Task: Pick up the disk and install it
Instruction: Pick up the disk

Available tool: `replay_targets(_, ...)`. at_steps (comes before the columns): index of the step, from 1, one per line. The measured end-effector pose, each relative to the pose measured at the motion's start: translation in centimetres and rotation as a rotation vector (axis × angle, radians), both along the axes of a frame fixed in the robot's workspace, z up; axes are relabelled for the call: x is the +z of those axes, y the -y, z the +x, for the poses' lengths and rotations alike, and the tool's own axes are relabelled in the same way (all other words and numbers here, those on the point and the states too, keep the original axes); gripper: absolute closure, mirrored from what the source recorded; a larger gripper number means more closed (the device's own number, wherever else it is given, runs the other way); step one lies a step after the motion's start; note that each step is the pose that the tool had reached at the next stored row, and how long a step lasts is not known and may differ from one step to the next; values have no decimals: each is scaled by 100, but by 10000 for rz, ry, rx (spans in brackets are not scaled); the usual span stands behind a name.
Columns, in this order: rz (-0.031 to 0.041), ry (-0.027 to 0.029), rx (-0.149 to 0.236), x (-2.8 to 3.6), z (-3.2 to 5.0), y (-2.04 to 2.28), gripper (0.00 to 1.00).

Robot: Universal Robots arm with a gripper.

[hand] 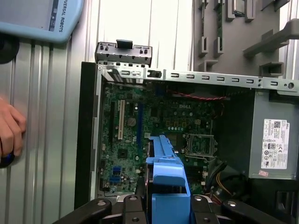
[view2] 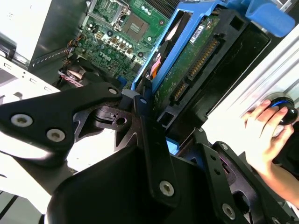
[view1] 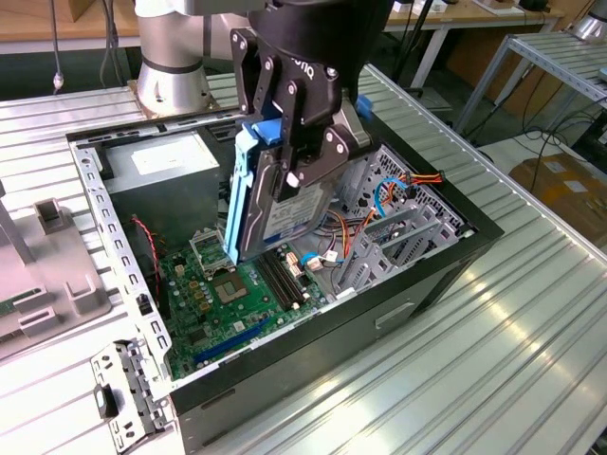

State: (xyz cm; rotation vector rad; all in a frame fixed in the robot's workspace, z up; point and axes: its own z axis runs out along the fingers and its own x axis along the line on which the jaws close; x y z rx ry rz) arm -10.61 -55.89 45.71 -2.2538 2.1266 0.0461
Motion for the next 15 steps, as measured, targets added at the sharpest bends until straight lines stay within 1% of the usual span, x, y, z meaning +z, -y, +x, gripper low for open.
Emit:
replay_targets(5,0,0,0,-1,27,23,64)
replay_targets(15,0,0,0,-6,128,83,64)
